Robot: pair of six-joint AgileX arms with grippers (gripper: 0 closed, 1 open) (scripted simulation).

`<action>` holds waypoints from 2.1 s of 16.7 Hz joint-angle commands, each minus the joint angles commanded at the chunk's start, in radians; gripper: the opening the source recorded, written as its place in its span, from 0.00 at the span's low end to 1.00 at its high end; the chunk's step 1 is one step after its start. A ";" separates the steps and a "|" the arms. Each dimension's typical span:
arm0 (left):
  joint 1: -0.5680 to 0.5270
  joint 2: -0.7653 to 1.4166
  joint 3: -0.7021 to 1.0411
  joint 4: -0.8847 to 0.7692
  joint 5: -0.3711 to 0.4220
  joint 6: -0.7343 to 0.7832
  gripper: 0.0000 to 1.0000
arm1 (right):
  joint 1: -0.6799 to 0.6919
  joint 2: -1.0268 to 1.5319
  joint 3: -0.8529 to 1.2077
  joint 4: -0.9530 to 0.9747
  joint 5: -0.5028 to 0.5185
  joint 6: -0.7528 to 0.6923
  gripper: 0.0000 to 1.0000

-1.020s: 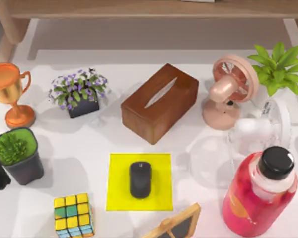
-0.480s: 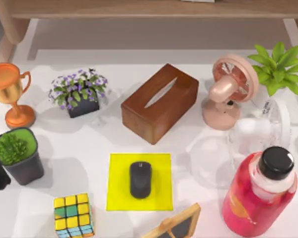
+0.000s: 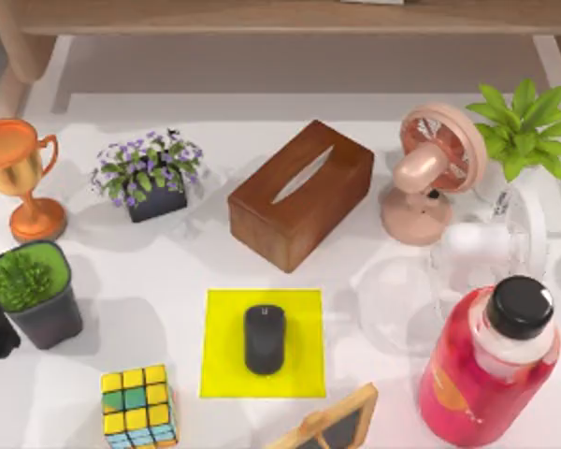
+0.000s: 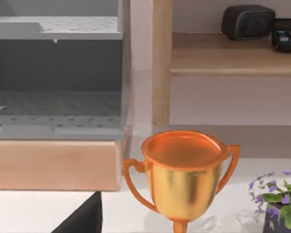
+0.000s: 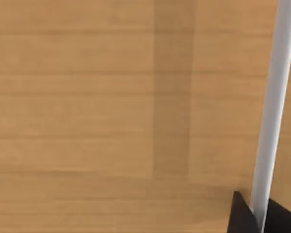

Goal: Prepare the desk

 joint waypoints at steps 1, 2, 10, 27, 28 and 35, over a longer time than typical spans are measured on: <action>0.000 0.000 0.000 0.000 0.000 0.000 1.00 | 0.000 0.000 0.000 0.000 0.000 0.000 0.00; 0.000 0.000 0.000 0.000 0.000 0.000 1.00 | 0.000 0.000 0.000 0.000 0.000 0.000 0.00; 0.000 0.000 0.000 0.000 0.000 0.000 1.00 | 0.023 0.020 0.041 -0.031 0.024 0.001 0.00; 0.000 0.000 0.000 0.000 0.000 0.000 1.00 | 0.173 0.164 0.418 -0.251 0.185 0.001 0.00; 0.000 0.000 0.000 0.000 0.000 0.000 1.00 | 0.184 0.177 0.444 -0.271 0.195 0.001 0.00; 0.000 0.000 0.000 0.000 0.000 0.000 1.00 | 0.193 0.196 0.477 -0.300 0.207 0.002 0.00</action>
